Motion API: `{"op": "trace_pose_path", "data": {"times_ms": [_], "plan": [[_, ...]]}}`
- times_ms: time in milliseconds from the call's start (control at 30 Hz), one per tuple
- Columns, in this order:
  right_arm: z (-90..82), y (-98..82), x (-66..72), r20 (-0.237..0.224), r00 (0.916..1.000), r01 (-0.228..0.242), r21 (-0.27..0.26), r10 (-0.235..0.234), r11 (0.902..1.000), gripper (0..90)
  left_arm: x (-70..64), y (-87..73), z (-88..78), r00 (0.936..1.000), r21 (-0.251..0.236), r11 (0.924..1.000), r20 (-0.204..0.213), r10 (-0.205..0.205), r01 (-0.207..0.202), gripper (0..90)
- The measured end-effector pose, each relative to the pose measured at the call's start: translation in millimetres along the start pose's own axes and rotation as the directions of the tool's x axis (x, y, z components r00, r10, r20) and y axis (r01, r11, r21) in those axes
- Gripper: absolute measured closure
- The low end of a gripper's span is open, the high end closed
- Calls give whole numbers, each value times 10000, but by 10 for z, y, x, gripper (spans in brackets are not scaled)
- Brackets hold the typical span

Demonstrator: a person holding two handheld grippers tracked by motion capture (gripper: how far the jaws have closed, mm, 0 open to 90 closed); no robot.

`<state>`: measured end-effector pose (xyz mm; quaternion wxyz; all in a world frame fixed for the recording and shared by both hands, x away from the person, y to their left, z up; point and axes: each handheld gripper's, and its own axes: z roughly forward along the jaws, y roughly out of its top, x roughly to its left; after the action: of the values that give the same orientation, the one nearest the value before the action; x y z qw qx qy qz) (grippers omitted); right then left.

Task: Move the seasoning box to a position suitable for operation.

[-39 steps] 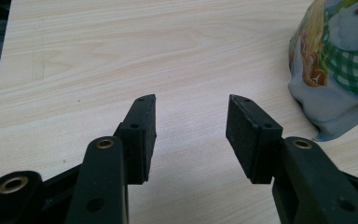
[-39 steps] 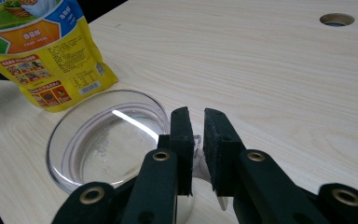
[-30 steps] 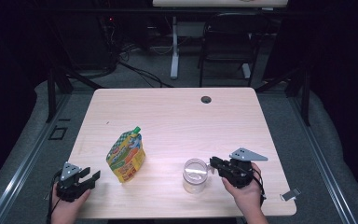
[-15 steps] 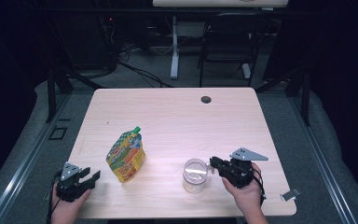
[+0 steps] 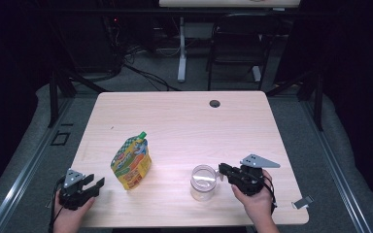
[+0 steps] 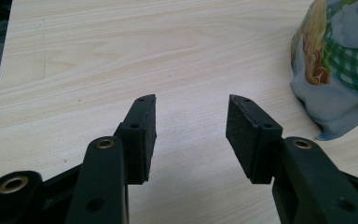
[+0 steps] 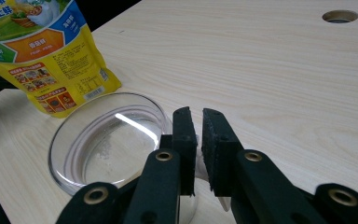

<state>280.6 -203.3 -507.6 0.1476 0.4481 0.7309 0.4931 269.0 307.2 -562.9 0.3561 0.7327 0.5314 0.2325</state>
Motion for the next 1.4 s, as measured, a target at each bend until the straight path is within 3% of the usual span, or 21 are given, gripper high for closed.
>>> {"op": "trace_pose_path", "data": {"times_ms": [633,1400], "plan": [[2,-11,-11,-144,9997,-196,-75,195,9998,859,0,0,-2,10000,1,10000,-21,-1,1,533],[2,-13,-3,-72,10000,5,-74,-6,10000,867,-3,2,-4,10000,21,10000,-33,13,-13,533]]}}
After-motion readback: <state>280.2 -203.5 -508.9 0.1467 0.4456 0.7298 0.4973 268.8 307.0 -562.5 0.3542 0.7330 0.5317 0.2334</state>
